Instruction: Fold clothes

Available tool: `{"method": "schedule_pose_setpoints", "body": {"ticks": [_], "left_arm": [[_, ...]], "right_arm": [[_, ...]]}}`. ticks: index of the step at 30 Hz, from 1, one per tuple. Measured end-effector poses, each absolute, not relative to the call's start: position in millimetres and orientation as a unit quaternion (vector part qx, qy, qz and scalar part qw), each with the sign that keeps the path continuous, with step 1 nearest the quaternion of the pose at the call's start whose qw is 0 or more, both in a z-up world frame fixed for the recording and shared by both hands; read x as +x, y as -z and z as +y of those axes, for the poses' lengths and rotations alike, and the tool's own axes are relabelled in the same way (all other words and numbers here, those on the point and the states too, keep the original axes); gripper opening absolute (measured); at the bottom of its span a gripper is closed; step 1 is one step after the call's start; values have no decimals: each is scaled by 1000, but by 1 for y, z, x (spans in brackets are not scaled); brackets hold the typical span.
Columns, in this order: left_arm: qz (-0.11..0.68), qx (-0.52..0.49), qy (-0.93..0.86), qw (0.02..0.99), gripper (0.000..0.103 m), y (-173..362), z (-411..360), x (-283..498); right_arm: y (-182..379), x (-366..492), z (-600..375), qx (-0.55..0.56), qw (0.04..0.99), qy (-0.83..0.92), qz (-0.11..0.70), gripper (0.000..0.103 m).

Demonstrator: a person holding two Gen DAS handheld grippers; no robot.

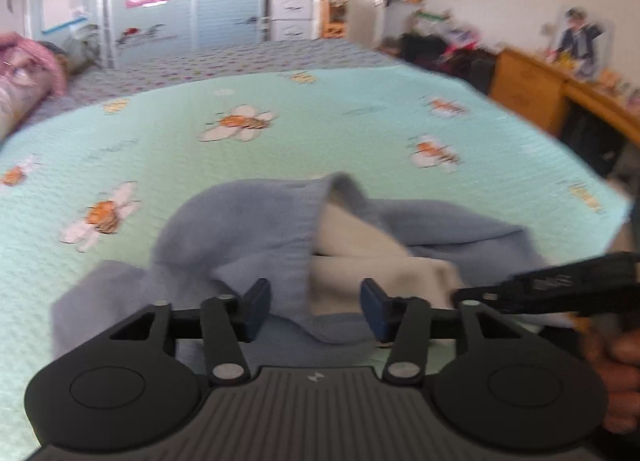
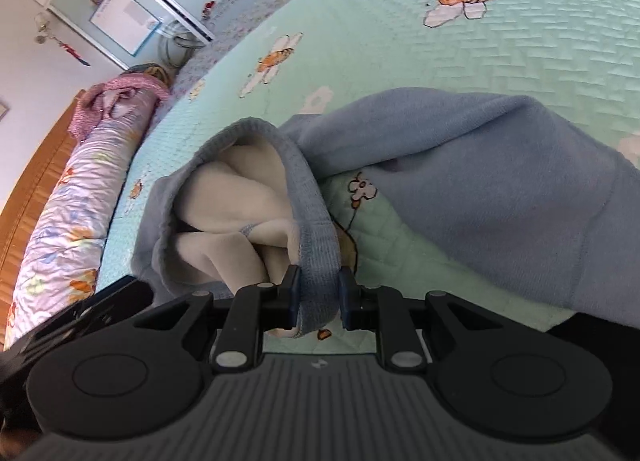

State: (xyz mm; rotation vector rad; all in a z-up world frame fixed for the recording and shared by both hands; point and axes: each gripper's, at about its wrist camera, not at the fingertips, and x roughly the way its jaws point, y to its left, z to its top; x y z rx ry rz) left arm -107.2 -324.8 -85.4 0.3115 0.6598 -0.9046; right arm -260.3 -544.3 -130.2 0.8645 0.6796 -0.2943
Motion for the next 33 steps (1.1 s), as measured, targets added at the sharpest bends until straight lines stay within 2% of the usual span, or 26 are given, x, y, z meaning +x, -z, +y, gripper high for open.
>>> {"method": "schedule_pose_setpoints", "body": {"ticks": [4, 5, 6, 7, 8, 10, 15, 17, 21, 23, 26, 28, 31, 33], "left_arm": [[334, 187, 400, 833, 58, 100, -349, -96], [343, 196, 392, 831, 54, 107, -354, -93], [358, 193, 385, 828, 44, 115, -356, -88], [373, 188, 378, 826, 10, 122, -357, -83], [390, 160, 373, 827, 9, 123, -351, -78], [372, 119, 368, 844, 5, 108, -334, -81], [303, 34, 360, 882, 5, 36, -266, -99], [295, 21, 348, 889, 5, 17, -238, -101], [345, 19, 306, 887, 5, 36, -199, -85], [365, 8, 292, 884, 5, 55, -181, -87], [379, -8, 283, 881, 5, 76, -165, -90], [379, -11, 281, 882, 5, 77, -165, -88], [374, -11, 287, 882, 6, 75, -166, -88], [370, -11, 291, 882, 6, 73, -168, -88]], "right_arm": [[134, -259, -546, 412, 842, 133, 321, 21], [134, -259, -546, 412, 843, 131, 320, 21], [135, -260, -546, 413, 843, 129, 320, 21], [136, -261, -545, 414, 843, 129, 319, 21], [135, -262, -545, 414, 843, 129, 317, 21], [133, -265, -546, 416, 844, 127, 312, 21], [104, -275, -537, 422, 866, 53, 263, 21], [95, -267, -523, 405, 872, -16, 274, 21], [116, -242, -492, 415, 827, -135, 355, 26], [122, -246, -491, 432, 821, -125, 351, 29], [116, -259, -509, 452, 831, -102, 309, 38], [107, -266, -520, 437, 845, -80, 298, 50], [98, -271, -526, 394, 870, -47, 294, 51], [96, -264, -516, 328, 893, -33, 307, 55]]}}
